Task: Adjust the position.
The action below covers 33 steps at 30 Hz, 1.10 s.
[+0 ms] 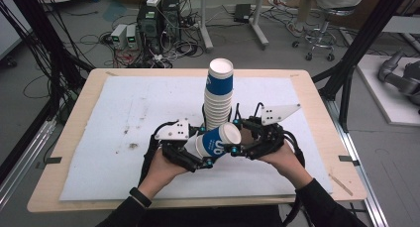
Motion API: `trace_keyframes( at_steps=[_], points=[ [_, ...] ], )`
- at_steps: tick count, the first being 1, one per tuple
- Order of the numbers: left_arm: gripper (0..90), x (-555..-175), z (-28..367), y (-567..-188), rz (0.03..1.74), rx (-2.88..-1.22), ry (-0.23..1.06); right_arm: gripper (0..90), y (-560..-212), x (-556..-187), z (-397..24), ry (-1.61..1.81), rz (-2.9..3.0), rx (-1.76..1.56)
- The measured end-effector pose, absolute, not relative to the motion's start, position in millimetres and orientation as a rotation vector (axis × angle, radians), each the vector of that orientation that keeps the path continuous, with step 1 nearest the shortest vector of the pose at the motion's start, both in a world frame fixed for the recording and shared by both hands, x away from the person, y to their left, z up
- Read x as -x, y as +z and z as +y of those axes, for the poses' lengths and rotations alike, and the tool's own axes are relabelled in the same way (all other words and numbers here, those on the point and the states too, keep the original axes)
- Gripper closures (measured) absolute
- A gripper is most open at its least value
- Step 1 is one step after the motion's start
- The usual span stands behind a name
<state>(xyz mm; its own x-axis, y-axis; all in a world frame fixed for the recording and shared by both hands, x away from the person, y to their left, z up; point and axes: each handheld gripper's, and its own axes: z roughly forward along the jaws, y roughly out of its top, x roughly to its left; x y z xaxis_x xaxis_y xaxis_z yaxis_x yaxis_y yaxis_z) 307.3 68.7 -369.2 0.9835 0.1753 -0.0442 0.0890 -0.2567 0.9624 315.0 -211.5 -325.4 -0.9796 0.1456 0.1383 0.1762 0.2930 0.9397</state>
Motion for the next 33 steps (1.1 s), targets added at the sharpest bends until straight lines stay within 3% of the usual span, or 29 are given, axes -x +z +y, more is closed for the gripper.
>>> trace_keyframes(
  at_steps=[5, 11, 18, 20, 22, 27, 33],
  points=[
    [19.6, -306, 67, -362, 0.170, -1.947, 0.117, 21.1, -322, -315, -212, -1.789, -2.560, 0.302],
    [20.0, -305, 59, -362, 0.179, -2.121, 0.176, 20.5, -317, -314, -212, -1.660, -2.687, 0.280],
    [20.4, -302, 54, -359, 0.186, -2.198, 0.219, 20.6, -324, -314, -202, -1.489, -2.828, 0.283],
    [20.4, -302, 54, -357, 0.178, -2.197, 0.232, 21.0, -327, -314, -201, -1.467, -2.837, 0.292],
    [20.4, -302, 55, -356, 0.183, -2.194, 0.240, 27.1, -329, -315, -199, -1.464, -2.831, 0.277],
    [18.5, -302, 58, -356, 0.178, -2.151, 0.236, 28.5, -329, -318, -202, -1.491, -2.782, 0.275],
    [11.5, -304, 65, -358, 0.203, -1.958, 0.172, 29.4, -326, -322, -212, -1.628, -2.653, 0.276]
  ],
)
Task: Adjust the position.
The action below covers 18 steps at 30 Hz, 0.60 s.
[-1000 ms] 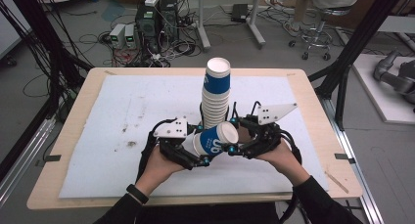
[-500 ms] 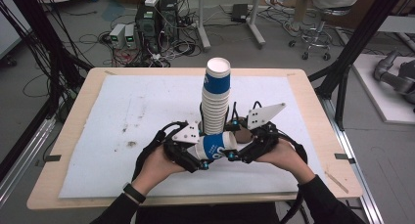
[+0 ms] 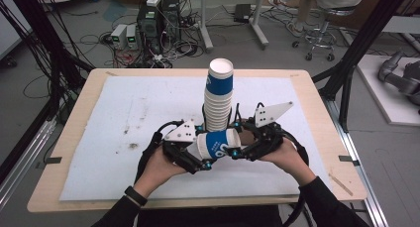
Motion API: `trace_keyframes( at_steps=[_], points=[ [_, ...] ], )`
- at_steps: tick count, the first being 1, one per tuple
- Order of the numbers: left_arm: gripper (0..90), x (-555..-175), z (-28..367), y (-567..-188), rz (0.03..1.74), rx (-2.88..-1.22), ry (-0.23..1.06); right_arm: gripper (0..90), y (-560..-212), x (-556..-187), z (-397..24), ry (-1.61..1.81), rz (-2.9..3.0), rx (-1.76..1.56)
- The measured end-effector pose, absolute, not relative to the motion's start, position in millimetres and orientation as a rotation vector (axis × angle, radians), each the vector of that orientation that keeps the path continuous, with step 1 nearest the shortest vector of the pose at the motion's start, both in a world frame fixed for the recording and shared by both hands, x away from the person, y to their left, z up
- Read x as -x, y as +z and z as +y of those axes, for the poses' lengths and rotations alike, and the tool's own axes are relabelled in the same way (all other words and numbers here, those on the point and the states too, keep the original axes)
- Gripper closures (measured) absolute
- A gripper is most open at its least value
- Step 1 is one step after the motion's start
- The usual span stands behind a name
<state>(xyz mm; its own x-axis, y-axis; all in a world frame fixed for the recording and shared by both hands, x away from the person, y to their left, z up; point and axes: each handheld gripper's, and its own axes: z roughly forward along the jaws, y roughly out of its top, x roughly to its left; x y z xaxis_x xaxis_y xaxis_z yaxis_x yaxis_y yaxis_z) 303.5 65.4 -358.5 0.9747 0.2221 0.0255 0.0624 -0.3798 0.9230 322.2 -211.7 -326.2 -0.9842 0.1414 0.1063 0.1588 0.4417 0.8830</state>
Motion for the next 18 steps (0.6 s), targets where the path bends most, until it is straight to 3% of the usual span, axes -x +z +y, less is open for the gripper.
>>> trace_keyframes(
  at_steps=[9, 12, 18],
  points=[
    [9.8, -310, 75, -362, 0.236, -1.776, 0.030, 29.6, -330, -327, -221, -1.762, -2.481, 0.303],
    [15.5, -312, 79, -362, 0.235, -1.755, 0.012, 29.6, -330, -327, -220, -1.772, -2.463, 0.296],
    [18.3, -312, 80, -359, 0.222, -1.795, 0.014, 29.3, -331, -327, -219, -1.739, -2.479, 0.298]
  ],
)
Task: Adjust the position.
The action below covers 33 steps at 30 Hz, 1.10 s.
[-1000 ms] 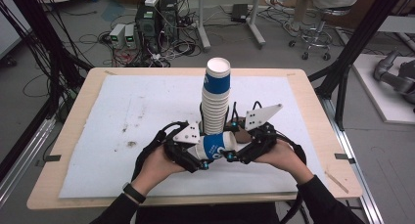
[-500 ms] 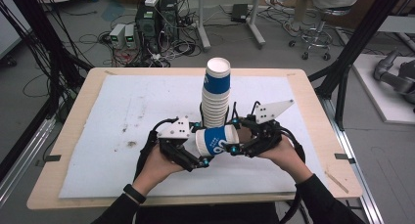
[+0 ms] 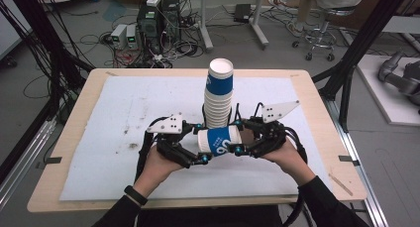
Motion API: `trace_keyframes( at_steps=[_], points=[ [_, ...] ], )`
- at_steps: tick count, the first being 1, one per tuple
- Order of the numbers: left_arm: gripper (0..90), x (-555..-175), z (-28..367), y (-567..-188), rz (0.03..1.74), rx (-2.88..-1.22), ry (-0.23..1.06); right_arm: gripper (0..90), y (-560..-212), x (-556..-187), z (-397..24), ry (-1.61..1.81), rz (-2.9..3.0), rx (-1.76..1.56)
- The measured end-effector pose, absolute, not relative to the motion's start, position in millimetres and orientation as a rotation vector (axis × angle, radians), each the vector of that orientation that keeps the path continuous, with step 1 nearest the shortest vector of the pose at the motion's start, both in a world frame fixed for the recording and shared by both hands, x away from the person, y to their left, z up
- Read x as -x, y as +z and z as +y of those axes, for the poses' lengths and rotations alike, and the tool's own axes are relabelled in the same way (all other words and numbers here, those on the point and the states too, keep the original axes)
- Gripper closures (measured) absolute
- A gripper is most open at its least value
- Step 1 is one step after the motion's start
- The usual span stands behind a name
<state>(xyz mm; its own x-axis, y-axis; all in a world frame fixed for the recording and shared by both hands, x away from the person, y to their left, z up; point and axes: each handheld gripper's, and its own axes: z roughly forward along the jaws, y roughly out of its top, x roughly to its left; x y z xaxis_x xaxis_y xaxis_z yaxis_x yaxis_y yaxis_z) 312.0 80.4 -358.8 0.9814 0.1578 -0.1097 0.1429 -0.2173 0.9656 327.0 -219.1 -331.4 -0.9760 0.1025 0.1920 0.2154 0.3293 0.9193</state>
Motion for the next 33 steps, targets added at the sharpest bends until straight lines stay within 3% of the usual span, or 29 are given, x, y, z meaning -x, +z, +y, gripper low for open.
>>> trace_keyframes(
  at_steps=[5, 20, 26, 33],
  points=[
    [19.6, -311, 79, -353, 0.211, -1.866, 0.027, 21.3, -330, -325, -217, -1.691, -2.573, 0.291],
    [20.0, -306, 65, -346, 0.150, -2.127, 0.109, 20.4, -329, -310, -198, -1.335, -2.968, 0.106],
    [19.6, -304, 65, -346, 0.136, -2.110, 0.105, 27.9, -337, -308, -188, -1.219, -3.026, 0.044],
    [9.1, -304, 68, -346, 0.164, -1.964, 0.109, 28.7, -334, -315, -199, -1.379, -2.880, 0.075]
  ],
)
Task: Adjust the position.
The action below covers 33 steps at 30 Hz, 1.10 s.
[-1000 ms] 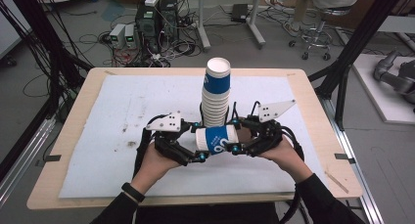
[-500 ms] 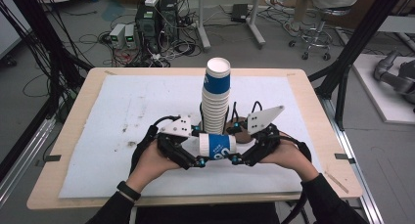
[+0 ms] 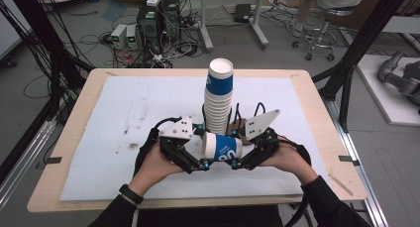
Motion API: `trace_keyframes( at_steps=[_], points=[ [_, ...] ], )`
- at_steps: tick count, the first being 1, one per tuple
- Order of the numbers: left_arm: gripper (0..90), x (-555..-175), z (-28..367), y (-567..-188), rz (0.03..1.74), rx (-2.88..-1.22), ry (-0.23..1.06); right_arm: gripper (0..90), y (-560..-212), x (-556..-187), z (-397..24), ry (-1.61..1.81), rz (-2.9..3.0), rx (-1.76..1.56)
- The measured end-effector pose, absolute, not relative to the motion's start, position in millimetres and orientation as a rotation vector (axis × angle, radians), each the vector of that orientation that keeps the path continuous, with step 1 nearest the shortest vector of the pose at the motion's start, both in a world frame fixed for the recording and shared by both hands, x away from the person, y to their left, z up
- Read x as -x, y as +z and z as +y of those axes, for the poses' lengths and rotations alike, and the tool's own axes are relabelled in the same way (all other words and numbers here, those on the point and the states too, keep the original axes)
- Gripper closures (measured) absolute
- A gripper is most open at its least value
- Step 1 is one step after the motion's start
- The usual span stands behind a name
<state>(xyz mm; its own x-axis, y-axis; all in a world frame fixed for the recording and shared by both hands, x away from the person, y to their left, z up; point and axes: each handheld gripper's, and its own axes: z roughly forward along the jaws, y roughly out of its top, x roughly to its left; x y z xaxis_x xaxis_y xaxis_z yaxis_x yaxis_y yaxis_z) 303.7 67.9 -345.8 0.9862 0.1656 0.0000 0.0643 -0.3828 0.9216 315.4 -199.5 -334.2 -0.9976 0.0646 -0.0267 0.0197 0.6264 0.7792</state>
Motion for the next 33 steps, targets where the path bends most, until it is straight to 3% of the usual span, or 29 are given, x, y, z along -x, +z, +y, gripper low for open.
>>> trace_keyframes(
  at_steps=[8, 13, 20, 24, 33],
  points=[
    [8.0, -307, 73, -349, 0.205, -1.816, 0.050, 28.7, -336, -319, -204, 1.525, 2.757, -0.116],
    [17.6, -307, 78, -347, 0.192, -1.788, 0.027, 28.9, -340, -320, -202, 1.571, 2.756, -0.128],
    [19.2, -307, 78, -345, 0.171, -1.834, 0.022, 28.3, -343, -319, -201, 1.549, 2.775, -0.127],
    [19.4, -306, 76, -343, 0.140, -1.913, 0.061, 22.1, -338, -318, -201, 1.452, 2.799, -0.121],
    [19.7, -301, 65, -341, 0.104, -2.035, 0.099, 21.7, -338, -309, -190, 1.226, 2.849, -0.059]
  ],
)
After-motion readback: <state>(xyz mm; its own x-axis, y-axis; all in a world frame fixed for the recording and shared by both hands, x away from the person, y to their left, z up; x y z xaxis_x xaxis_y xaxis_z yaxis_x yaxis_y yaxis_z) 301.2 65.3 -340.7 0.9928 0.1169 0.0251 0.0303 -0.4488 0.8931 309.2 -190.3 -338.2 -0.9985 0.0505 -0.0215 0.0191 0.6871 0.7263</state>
